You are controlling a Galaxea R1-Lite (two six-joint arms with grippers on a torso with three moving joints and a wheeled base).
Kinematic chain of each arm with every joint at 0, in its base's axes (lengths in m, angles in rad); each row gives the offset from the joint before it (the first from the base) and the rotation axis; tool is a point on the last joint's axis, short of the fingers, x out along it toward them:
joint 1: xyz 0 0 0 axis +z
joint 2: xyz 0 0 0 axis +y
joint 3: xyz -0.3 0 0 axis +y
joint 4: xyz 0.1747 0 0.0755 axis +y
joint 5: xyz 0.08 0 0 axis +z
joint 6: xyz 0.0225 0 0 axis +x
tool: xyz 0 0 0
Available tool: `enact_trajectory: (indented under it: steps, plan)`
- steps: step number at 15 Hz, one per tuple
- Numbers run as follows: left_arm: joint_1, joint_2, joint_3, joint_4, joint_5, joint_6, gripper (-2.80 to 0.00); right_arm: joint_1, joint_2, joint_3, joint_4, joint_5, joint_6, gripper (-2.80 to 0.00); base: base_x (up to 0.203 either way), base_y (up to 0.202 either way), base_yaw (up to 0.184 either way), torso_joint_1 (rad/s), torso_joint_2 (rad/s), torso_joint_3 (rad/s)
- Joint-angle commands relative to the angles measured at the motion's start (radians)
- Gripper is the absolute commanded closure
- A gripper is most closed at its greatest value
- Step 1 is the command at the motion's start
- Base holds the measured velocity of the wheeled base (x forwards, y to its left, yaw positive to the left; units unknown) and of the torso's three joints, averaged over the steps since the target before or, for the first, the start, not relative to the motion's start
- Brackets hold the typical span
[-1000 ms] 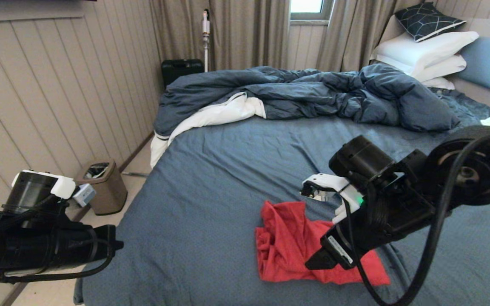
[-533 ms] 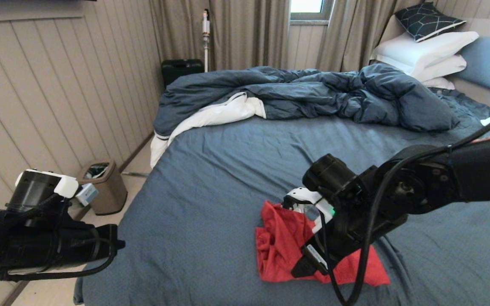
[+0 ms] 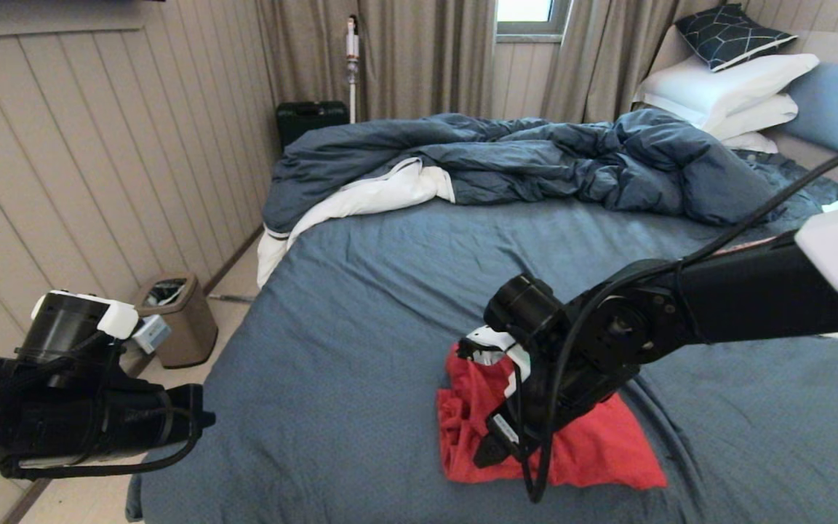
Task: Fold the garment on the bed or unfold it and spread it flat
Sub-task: Fold the red T-shirt
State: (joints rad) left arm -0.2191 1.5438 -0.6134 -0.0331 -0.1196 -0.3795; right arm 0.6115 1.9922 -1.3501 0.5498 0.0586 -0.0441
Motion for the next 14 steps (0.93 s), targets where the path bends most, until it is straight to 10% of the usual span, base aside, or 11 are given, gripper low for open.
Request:
enact_trajectory:
  steps: [1, 14]
  plan:
    - [0.000, 0.003, -0.002, -0.001, 0.000, -0.002, 0.00, 0.001, 0.041, -0.012, 0.002, -0.009, 0.000, 0.00, 0.000, 0.000, 0.000, 0.000, 0.00, 0.000]
    - [-0.002, -0.001, 0.007, 0.001, -0.002, -0.002, 0.00, 0.053, -0.056, 0.033, 0.015, -0.062, -0.002, 0.00, 0.000, 0.000, 0.000, 0.000, 0.00, 0.000]
